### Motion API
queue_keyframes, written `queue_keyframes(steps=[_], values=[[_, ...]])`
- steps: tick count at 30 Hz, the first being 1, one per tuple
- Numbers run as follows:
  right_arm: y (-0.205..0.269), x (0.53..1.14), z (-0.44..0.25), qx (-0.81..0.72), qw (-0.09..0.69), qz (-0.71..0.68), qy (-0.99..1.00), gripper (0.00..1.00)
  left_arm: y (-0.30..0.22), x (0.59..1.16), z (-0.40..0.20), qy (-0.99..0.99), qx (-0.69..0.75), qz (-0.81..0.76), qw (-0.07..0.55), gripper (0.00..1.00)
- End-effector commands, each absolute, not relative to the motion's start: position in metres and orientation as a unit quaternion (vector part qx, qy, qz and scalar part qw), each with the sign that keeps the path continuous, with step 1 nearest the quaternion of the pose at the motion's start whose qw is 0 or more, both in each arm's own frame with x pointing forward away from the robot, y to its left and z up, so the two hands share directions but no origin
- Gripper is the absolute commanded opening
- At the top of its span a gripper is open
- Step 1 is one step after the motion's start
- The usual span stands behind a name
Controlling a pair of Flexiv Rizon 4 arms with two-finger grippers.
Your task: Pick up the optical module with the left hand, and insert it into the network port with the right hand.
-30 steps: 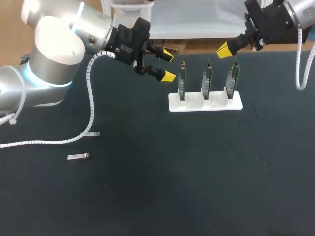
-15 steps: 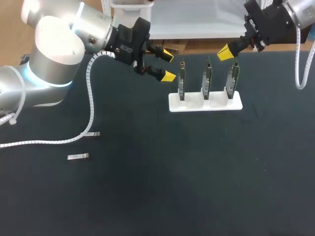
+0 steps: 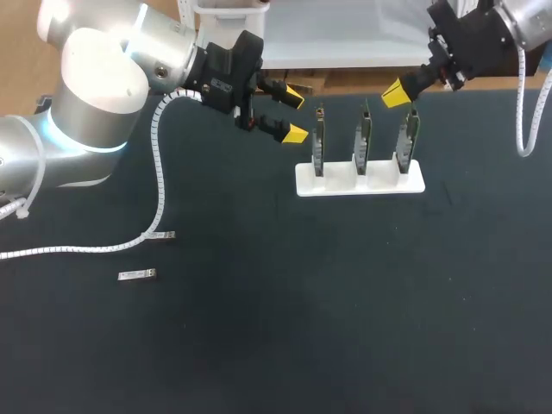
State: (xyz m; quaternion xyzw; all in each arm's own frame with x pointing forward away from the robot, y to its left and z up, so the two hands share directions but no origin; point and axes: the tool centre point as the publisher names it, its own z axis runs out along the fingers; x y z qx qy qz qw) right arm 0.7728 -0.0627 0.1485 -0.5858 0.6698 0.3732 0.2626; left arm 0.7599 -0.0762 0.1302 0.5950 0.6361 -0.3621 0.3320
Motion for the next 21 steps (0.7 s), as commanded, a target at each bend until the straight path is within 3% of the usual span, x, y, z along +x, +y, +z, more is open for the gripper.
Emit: queue_keyframes(steps=[1, 9, 10, 11, 21], values=[[-0.0638, 0.7697, 0.1471, -0.583, 0.264, 0.372, 0.672, 0.0, -0.0771, 0.7612, 0.1308, 0.637, 0.595, -0.361, 0.329, 1.0], [-0.0641, 0.7686, 0.144, -0.579, 0.263, 0.372, 0.676, 0.0, -0.0771, 0.7612, 0.1308, 0.637, 0.595, -0.361, 0.329, 1.0], [-0.0635, 0.7685, 0.1436, -0.576, 0.265, 0.366, 0.681, 0.4, -0.0771, 0.7612, 0.1308, 0.637, 0.595, -0.361, 0.329, 1.0], [-0.0635, 0.7685, 0.1436, -0.576, 0.265, 0.366, 0.681, 1.0, -0.0771, 0.7612, 0.1308, 0.637, 0.595, -0.361, 0.329, 1.0], [-0.0635, 0.7685, 0.1436, -0.576, 0.265, 0.366, 0.681, 1.0, -0.0771, 0.7612, 0.1308, 0.637, 0.595, -0.361, 0.329, 1.0]])
